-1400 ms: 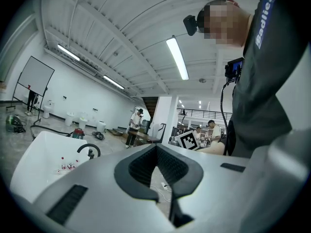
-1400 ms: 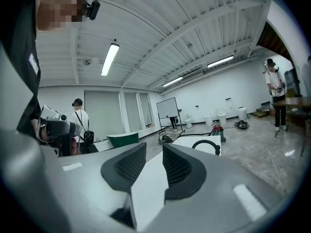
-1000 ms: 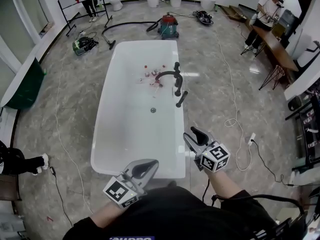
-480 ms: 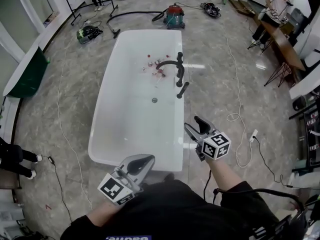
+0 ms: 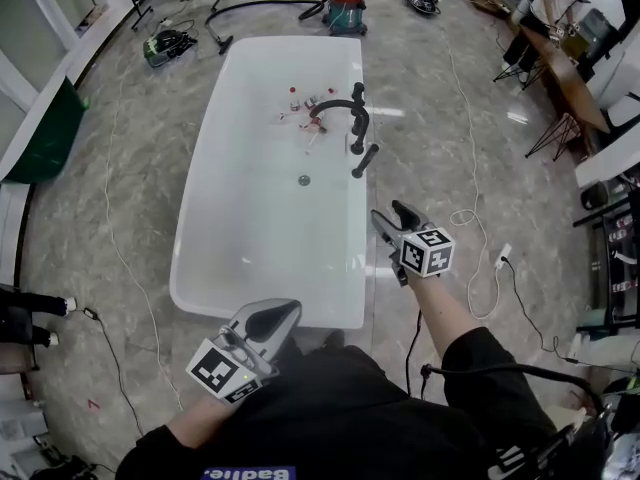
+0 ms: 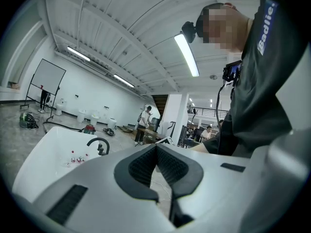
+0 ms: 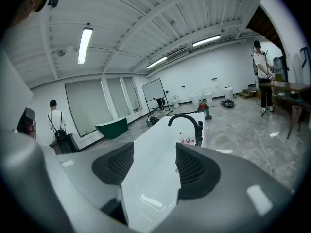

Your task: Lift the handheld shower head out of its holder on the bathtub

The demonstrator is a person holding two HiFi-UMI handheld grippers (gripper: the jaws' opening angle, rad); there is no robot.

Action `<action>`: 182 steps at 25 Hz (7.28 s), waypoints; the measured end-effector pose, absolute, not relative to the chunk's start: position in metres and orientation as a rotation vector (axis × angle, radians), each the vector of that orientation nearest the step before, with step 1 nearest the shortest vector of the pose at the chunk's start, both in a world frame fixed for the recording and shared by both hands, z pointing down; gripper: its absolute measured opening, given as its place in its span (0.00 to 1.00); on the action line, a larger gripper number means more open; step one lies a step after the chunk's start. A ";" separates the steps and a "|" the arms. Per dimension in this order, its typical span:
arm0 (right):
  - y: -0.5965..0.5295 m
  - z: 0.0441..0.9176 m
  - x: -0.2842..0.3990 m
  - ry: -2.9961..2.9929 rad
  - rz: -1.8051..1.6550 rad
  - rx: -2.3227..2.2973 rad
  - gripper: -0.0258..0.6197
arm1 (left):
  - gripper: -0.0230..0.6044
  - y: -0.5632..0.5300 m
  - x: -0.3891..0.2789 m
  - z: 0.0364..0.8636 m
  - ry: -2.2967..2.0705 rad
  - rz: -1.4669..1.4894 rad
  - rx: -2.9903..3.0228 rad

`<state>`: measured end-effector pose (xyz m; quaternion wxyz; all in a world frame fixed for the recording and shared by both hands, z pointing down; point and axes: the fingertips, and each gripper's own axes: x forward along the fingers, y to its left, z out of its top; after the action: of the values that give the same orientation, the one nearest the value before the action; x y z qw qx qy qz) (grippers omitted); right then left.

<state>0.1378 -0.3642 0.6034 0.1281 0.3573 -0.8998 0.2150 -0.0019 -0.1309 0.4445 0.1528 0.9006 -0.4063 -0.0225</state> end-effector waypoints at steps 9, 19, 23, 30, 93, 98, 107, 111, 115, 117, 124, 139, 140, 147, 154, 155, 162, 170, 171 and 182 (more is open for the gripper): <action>-0.446 0.667 0.123 -2.442 0.677 1.150 0.41 | 0.03 -0.157 -0.050 0.461 -1.146 -0.065 2.561; -0.528 0.736 0.114 -2.299 0.726 1.213 0.41 | 0.03 -0.183 -0.077 0.485 -1.081 -0.038 2.551; -0.557 0.754 0.112 -2.251 0.747 1.252 0.41 | 0.03 -0.189 -0.083 0.495 -1.071 -0.040 2.533; -0.610 0.793 0.106 -2.152 0.682 1.272 0.41 | 0.03 -0.208 -0.099 0.529 -1.081 -0.006 2.470; -0.389 0.665 0.177 -2.411 0.608 1.304 0.24 | 0.03 -0.122 0.022 0.452 -1.070 -0.052 2.590; -0.362 0.653 0.187 -2.435 0.639 1.327 0.24 | 0.03 -0.108 0.034 0.442 -1.081 -0.038 2.599; -0.306 0.618 0.187 -2.427 0.583 1.327 0.24 | 0.03 -0.098 0.044 0.427 -0.998 -0.102 2.658; -0.280 0.601 0.174 -2.419 0.580 1.353 0.24 | 0.03 -0.097 0.034 0.425 -0.923 -0.113 2.674; -0.254 0.587 0.155 -2.400 0.618 1.415 0.24 | 0.03 -0.090 0.014 0.416 -0.856 -0.129 2.704; -0.241 0.582 0.143 -2.394 0.625 1.429 0.24 | 0.03 -0.085 0.001 0.415 -0.836 -0.138 2.705; -0.204 0.568 0.112 -2.389 0.618 1.440 0.24 | 0.03 -0.073 -0.026 0.412 -0.761 -0.174 2.723; -0.133 0.548 0.088 -2.409 0.555 1.367 0.24 | 0.03 -0.055 -0.046 0.404 -0.713 -0.184 2.758; -0.129 0.547 0.089 -2.414 0.564 1.369 0.24 | 0.03 -0.054 -0.045 0.404 -0.711 -0.184 2.761; -0.105 0.532 0.089 -2.450 0.575 1.370 0.24 | 0.03 -0.044 -0.040 0.402 -0.653 -0.163 2.781; -0.079 0.514 0.081 -2.480 0.554 1.352 0.24 | 0.03 -0.040 -0.034 0.400 -0.651 -0.170 2.785; -0.076 0.511 0.080 -2.486 0.552 1.351 0.24 | 0.03 -0.040 -0.033 0.399 -0.648 -0.170 2.786; -0.058 0.493 0.066 -2.523 0.514 1.310 0.24 | 0.03 -0.039 -0.029 0.401 -0.639 -0.175 2.791; -0.049 0.465 0.048 -2.588 0.439 1.254 0.24 | 0.03 -0.042 -0.030 0.401 -0.644 -0.181 2.785; -0.050 0.462 0.048 -2.595 0.437 1.256 0.24 | 0.03 -0.042 -0.029 0.401 -0.642 -0.180 2.788; -0.050 0.429 0.039 -2.669 0.386 1.232 0.24 | 0.03 -0.036 -0.023 0.399 -0.601 -0.152 2.806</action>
<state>0.0387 -0.0498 0.4290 0.0883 0.4138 -0.8967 0.1298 -0.0229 -0.0365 0.3989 0.1333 0.9677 -0.2074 -0.0524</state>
